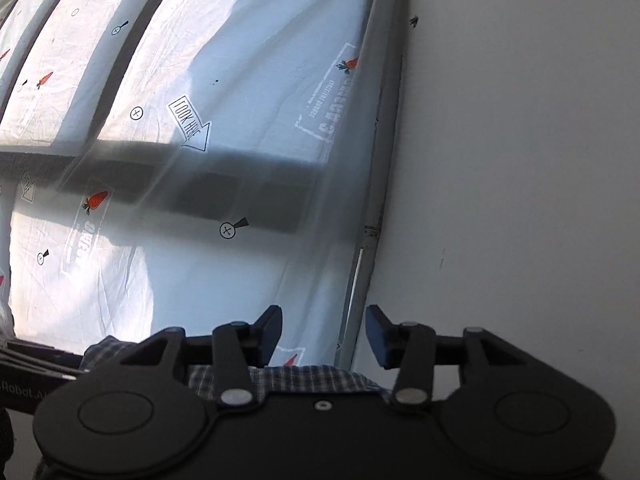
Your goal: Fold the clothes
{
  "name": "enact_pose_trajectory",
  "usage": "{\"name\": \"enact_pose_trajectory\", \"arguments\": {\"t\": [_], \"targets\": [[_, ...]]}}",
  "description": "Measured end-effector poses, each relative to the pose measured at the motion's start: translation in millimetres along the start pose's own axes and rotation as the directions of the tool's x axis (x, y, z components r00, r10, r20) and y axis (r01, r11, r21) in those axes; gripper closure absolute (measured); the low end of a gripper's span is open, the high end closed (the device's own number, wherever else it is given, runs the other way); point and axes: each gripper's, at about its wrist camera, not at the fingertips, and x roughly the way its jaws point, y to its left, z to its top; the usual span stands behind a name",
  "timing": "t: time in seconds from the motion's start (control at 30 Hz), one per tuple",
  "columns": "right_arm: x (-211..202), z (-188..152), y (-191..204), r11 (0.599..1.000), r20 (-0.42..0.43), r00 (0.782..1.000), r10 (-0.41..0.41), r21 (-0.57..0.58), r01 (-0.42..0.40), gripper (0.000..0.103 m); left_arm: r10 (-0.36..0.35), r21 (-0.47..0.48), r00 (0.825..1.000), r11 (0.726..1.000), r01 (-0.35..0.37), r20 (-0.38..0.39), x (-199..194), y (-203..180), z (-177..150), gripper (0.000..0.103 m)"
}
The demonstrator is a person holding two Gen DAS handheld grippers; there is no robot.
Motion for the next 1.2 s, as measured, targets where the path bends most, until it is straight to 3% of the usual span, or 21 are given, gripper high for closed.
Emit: {"name": "enact_pose_trajectory", "arguments": {"t": [0.03,0.1,0.23,0.4,0.57,0.67,0.73,0.9,1.0,1.07,1.2], "targets": [[7.5,-4.8,5.1,1.000,-0.035,0.999,-0.005,-0.021,0.004,0.071,0.020,0.016,1.000,1.000,-0.020,-0.003,2.3,-1.7,-2.3,0.030],[28.7,-16.9,2.0,0.999,-0.126,0.992,-0.015,0.039,0.020,0.071,0.083,0.023,0.996,0.996,-0.082,-0.020,8.2,2.6,-8.5,0.029],[64.9,-51.1,-12.3,0.984,-0.275,0.961,-0.027,0.164,0.075,0.071,0.156,-0.028,0.983,0.987,-0.160,-0.100,23.8,23.1,-25.2,0.014],[81.1,-73.0,-9.5,0.985,-0.334,0.941,-0.062,0.131,0.111,0.069,0.142,-0.086,0.975,0.984,-0.158,-0.170,29.0,53.6,-39.3,0.010],[72.5,-71.4,-4.2,0.989,-0.324,0.943,-0.071,0.103,0.110,0.067,0.174,-0.018,0.972,0.984,-0.179,-0.158,23.3,49.6,-29.0,0.009],[61.5,-57.2,2.8,0.991,-0.298,0.951,-0.089,0.071,0.114,0.049,0.201,0.030,0.972,0.980,-0.199,-0.120,10.1,53.1,-14.5,0.008],[52.6,-43.5,10.6,0.989,-0.276,0.954,-0.120,0.050,0.139,0.018,0.221,0.063,0.970,0.974,-0.216,-0.098,-16.6,54.1,-6.0,0.005],[20.1,-8.2,31.5,0.981,-0.215,0.963,-0.164,0.068,0.183,0.010,0.265,0.102,0.963,0.958,-0.268,0.041,-106.4,52.8,20.2,0.000],[-14.9,10.1,51.7,0.974,-0.146,0.979,-0.145,0.155,0.167,0.001,0.290,0.112,0.949,0.946,-0.304,0.125,-162.5,54.1,29.1,0.000],[-37.7,18.2,68.0,0.972,-0.101,0.986,-0.131,0.184,0.148,0.001,0.304,0.104,0.937,0.940,-0.324,0.172,-201.0,55.4,32.2,0.000],[-96.3,34.0,113.1,0.962,0.004,0.994,-0.106,0.254,0.102,0.000,0.358,-0.009,0.907,0.931,-0.366,0.221,-268.3,64.0,31.3,0.000]]}}
